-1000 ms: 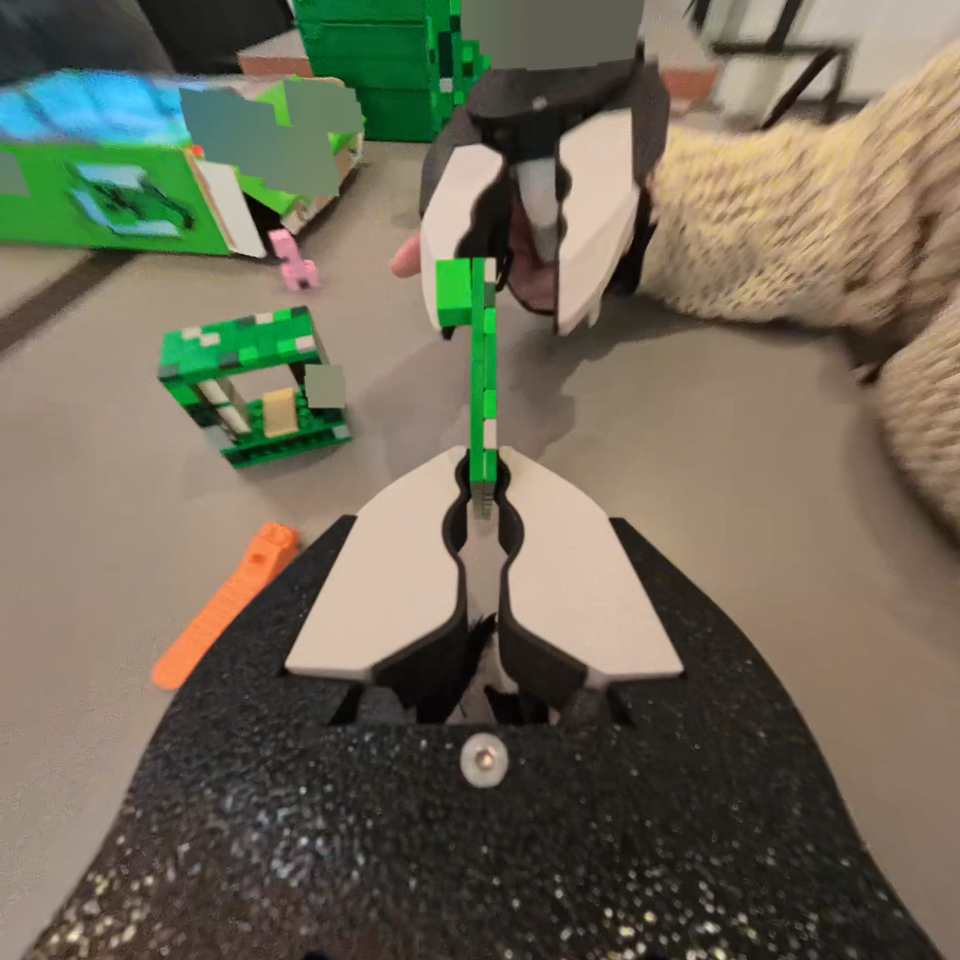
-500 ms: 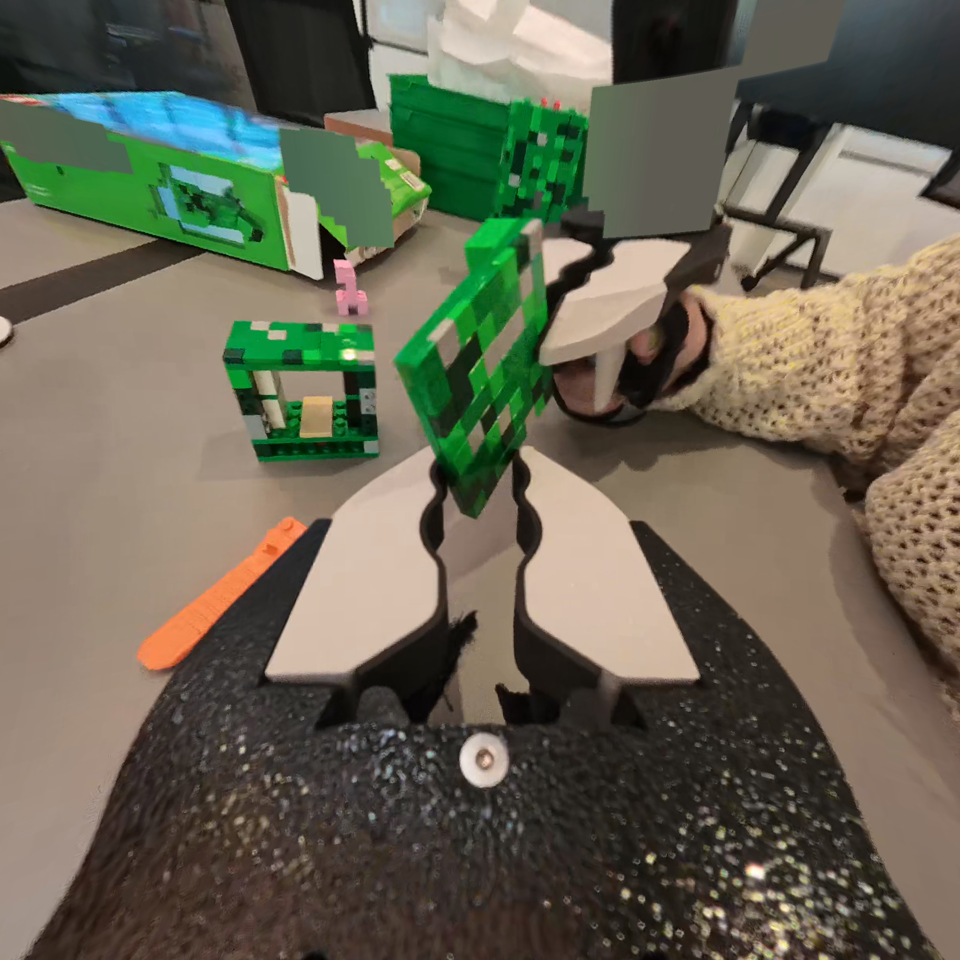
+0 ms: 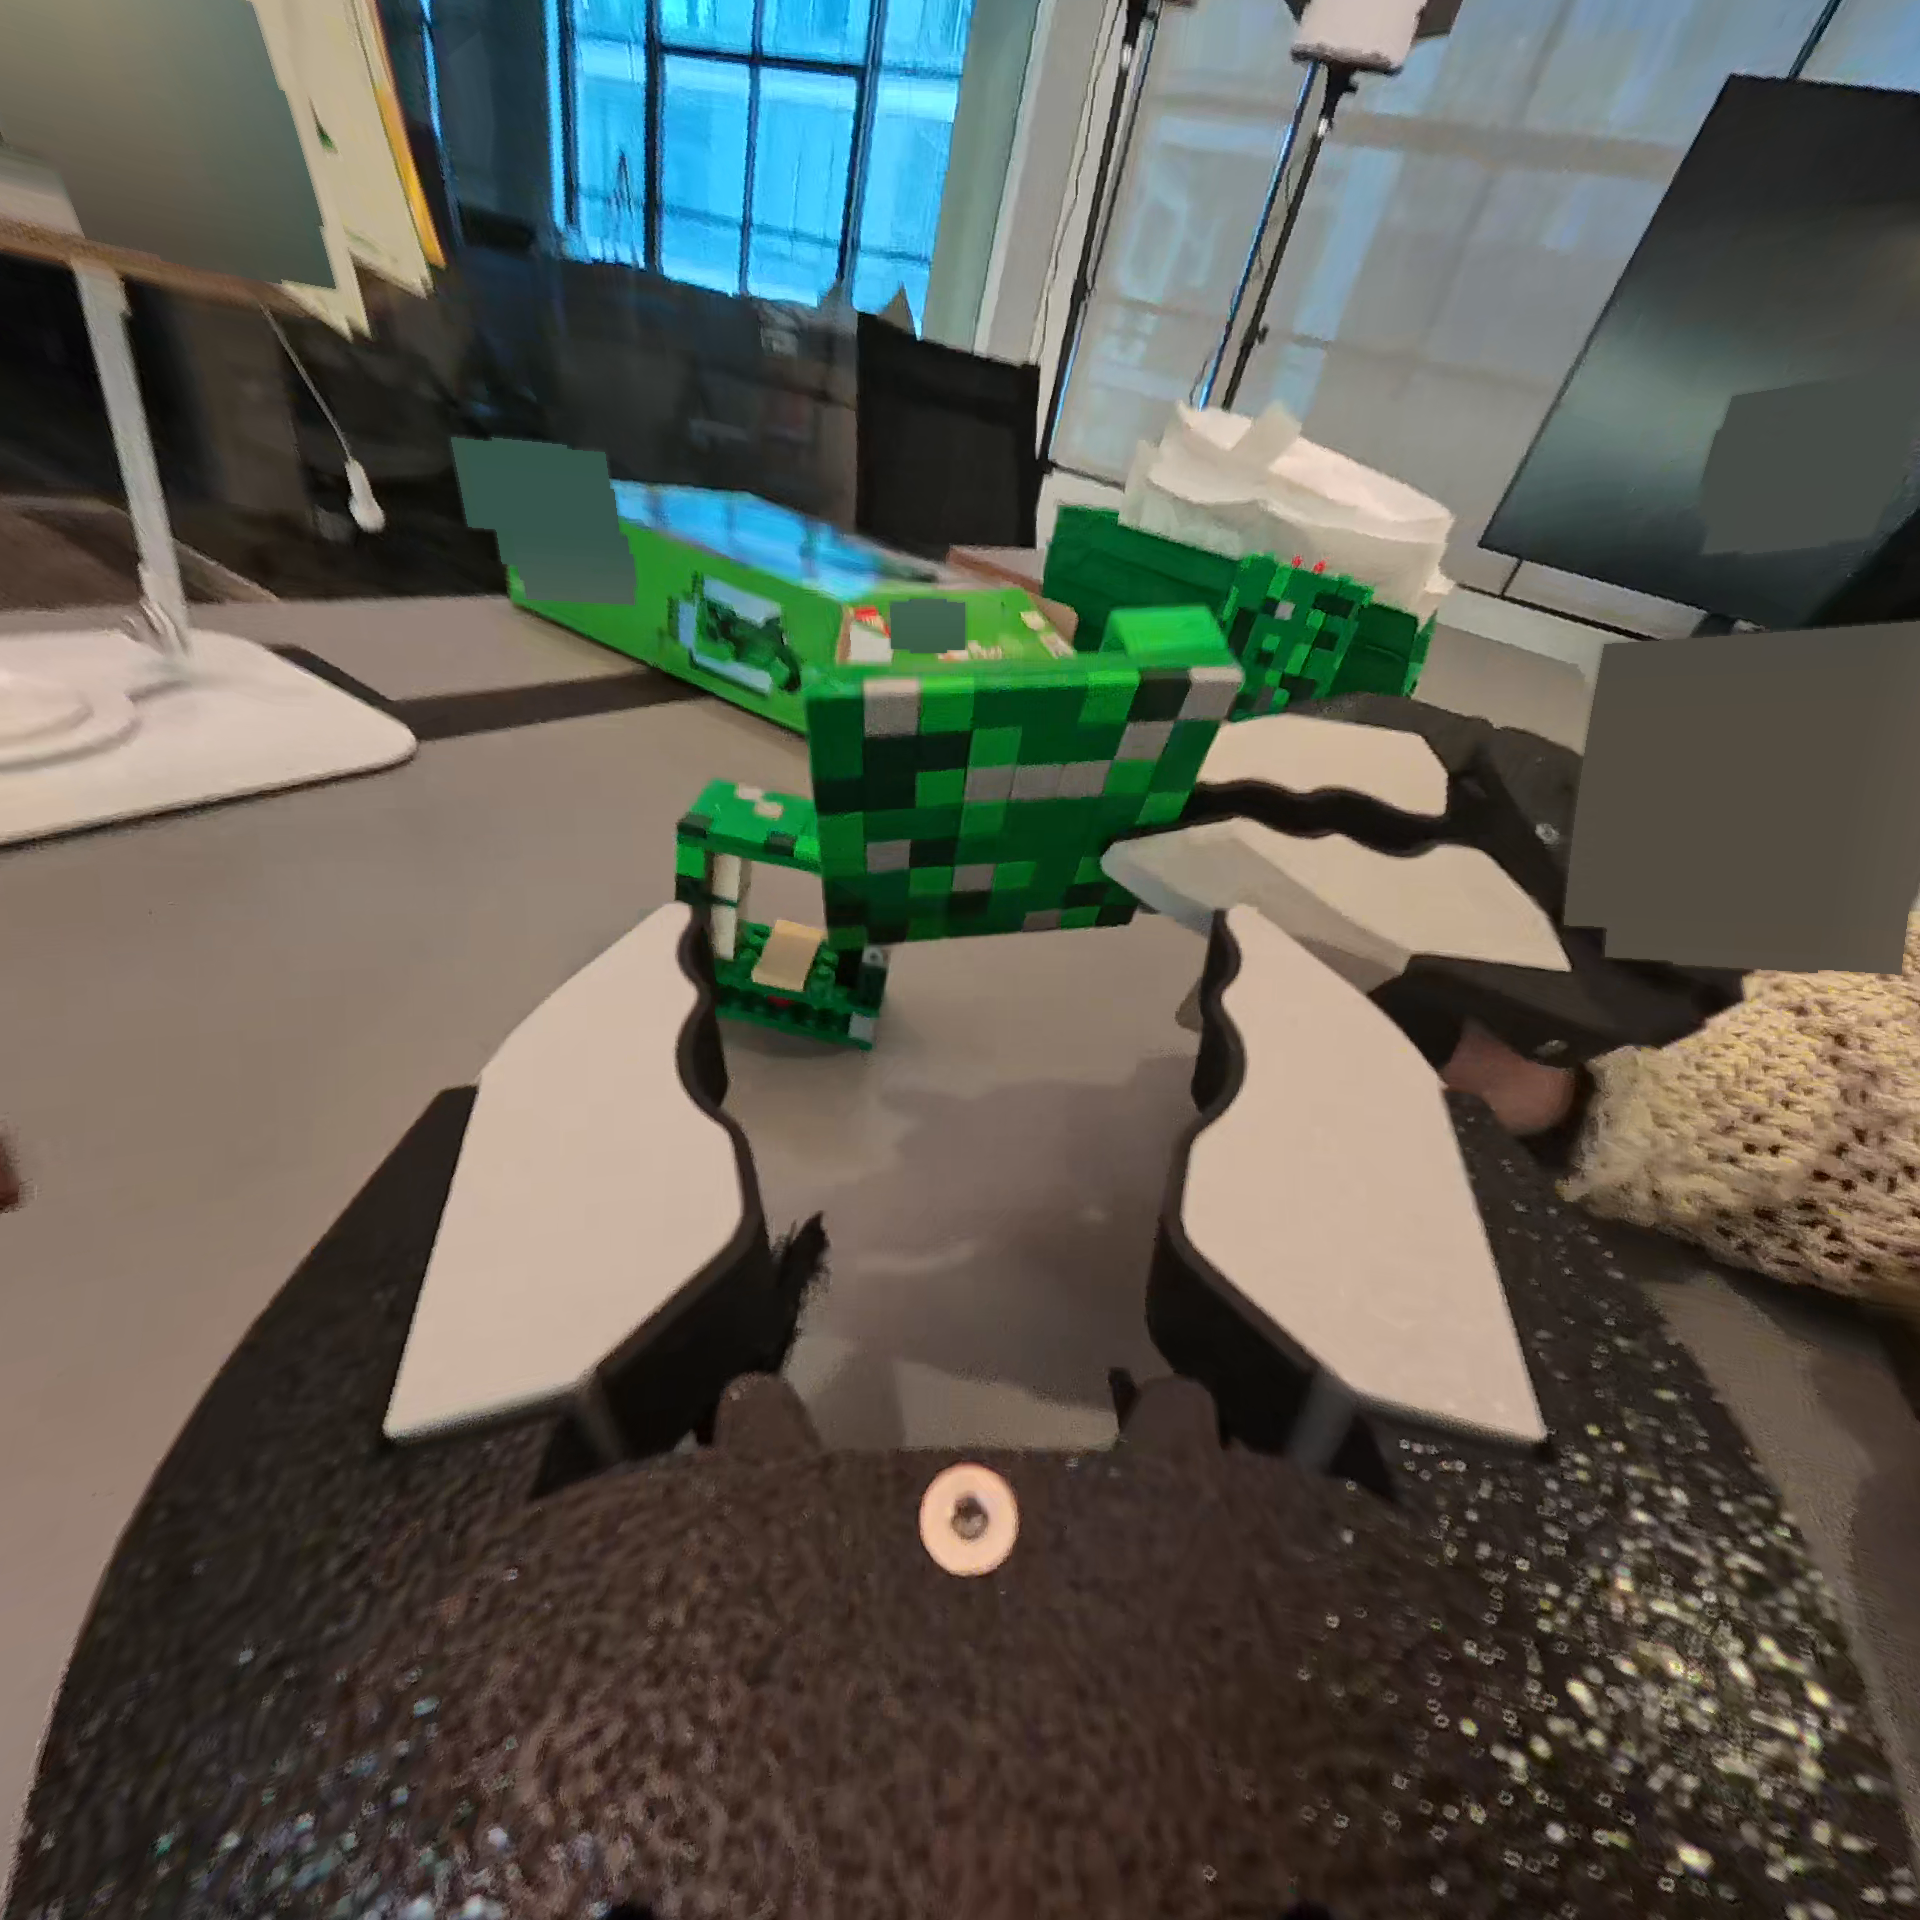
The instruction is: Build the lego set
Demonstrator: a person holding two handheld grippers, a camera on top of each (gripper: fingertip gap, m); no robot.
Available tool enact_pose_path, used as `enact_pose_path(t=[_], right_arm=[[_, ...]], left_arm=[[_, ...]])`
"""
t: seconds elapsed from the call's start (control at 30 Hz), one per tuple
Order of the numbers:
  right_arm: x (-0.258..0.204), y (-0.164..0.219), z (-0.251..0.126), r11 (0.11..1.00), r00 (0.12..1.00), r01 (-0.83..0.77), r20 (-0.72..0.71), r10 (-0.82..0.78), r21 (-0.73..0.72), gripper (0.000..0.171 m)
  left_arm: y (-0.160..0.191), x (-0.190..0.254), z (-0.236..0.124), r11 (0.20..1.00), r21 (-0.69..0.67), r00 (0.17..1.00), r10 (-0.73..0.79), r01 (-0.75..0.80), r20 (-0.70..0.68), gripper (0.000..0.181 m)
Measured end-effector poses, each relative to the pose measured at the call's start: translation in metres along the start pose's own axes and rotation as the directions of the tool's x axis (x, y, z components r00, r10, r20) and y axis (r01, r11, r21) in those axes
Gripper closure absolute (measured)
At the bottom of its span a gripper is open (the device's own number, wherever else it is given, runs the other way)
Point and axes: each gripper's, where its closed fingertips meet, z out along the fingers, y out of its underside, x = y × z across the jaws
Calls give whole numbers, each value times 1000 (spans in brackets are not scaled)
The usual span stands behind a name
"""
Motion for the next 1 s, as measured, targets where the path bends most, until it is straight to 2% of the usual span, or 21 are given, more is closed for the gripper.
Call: enact_pose_path(t=[0.17,0.27,0.33,0.4,0.47,0.5,0.57,0.63,0.73,0.83,0.93,1.0], right_arm=[[-2,3,2,1000,1000,17,-2,-17,18,165],[-1,-6,-2,993,996,-81,36,78,84,165],[5,-12,-4,969,976,-217,42,213,119,165],[12,-16,-6,916,926,-377,54,373,137,165],[16,-20,-8,820,834,-552,91,545,151,165],[16,-24,-10,768,786,-618,125,605,168,165],[11,-29,-12,705,727,-687,187,661,179,165],[7,-30,-12,710,736,-677,199,647,193,165],[-6,-41,-15,715,738,-667,314,597,208,165],[-12,-45,-17,714,721,-672,394,570,198,166],[-12,-41,-17,707,709,-681,411,573,189,165],[-11,-41,-17,705,708,-682,415,571,194,165]], left_arm=[[-9,-2,-5,999,45,1000,19,-19,2,95],[-5,-10,-4,999,28,1000,21,-21,20,93],[-3,-15,-4,992,3,990,126,-126,67,89],[-3,-19,-5,943,-47,932,334,-330,140,89],[-8,-17,-8,879,-64,859,475,-472,191,93],[-9,-12,-8,867,-54,849,496,-495,185,97],[-9,-1,-6,891,-20,883,453,-454,126,97],[-9,10,-5,929,22,929,368,-368,30,93],[-17,27,-12,974,117,963,211,-193,-170,110],[-27,36,-22,981,181,939,124,-68,-322,135],[-26,34,-24,987,160,928,91,-34,-362,147],[-18,31,-21,994,103,927,72,-37,-369,138]])
